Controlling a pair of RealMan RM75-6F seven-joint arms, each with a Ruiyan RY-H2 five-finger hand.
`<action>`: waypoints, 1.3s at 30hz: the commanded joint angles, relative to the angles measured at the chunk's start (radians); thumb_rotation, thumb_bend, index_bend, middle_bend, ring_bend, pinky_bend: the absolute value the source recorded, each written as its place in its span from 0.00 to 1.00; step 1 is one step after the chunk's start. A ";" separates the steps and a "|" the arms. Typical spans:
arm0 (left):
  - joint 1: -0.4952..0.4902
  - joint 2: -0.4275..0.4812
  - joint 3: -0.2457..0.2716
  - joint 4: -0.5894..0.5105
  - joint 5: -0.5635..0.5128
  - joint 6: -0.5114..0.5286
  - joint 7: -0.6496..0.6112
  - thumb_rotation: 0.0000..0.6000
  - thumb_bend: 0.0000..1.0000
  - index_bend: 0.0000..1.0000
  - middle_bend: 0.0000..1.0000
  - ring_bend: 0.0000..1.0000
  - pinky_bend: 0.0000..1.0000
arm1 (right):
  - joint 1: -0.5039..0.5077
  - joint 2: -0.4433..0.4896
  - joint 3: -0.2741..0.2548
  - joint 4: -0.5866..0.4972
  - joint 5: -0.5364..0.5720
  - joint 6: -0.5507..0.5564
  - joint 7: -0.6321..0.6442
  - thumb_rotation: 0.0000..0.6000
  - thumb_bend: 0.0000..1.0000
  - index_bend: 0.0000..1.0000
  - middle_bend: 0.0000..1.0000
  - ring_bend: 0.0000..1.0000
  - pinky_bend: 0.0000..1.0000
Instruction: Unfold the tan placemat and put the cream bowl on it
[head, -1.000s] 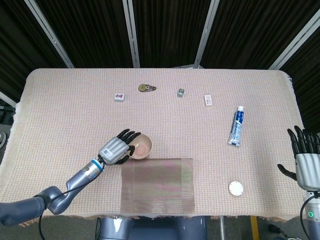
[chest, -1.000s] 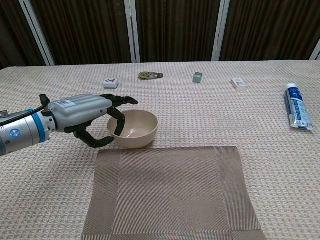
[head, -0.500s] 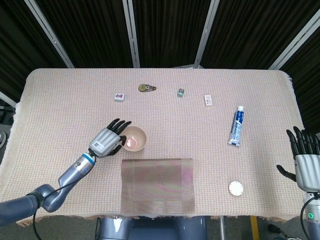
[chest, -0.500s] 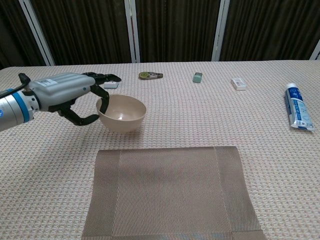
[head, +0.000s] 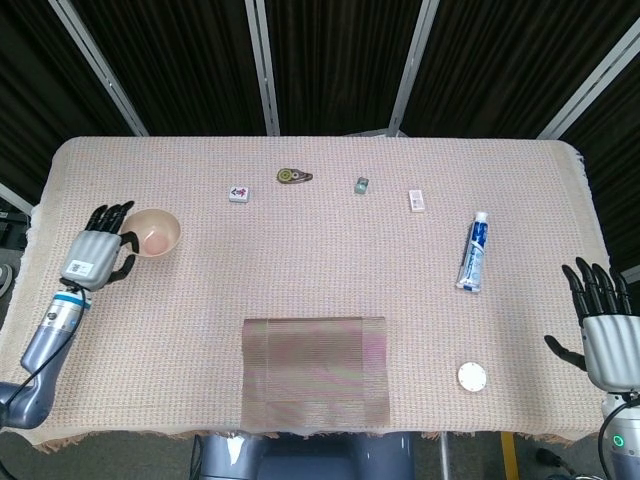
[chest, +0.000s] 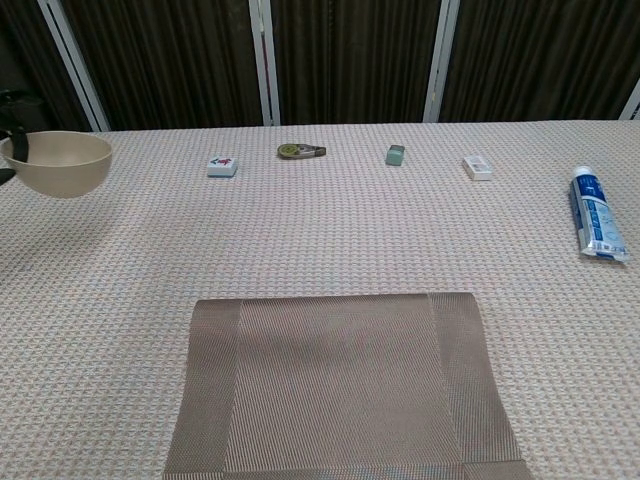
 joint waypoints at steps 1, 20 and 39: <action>0.040 0.003 0.020 0.073 -0.022 -0.007 -0.076 1.00 0.50 0.61 0.00 0.00 0.00 | -0.001 0.002 -0.001 -0.005 -0.004 -0.001 -0.003 1.00 0.00 0.00 0.00 0.00 0.00; 0.076 -0.108 0.049 0.259 -0.016 -0.039 -0.204 1.00 0.09 0.02 0.00 0.00 0.00 | -0.007 -0.001 0.001 -0.003 0.000 -0.021 -0.007 1.00 0.00 0.00 0.00 0.00 0.00; 0.061 0.078 0.230 -0.212 0.506 0.330 -0.340 1.00 0.14 0.31 0.00 0.00 0.00 | -0.010 0.002 0.003 -0.016 -0.010 -0.026 -0.011 1.00 0.00 0.00 0.00 0.00 0.00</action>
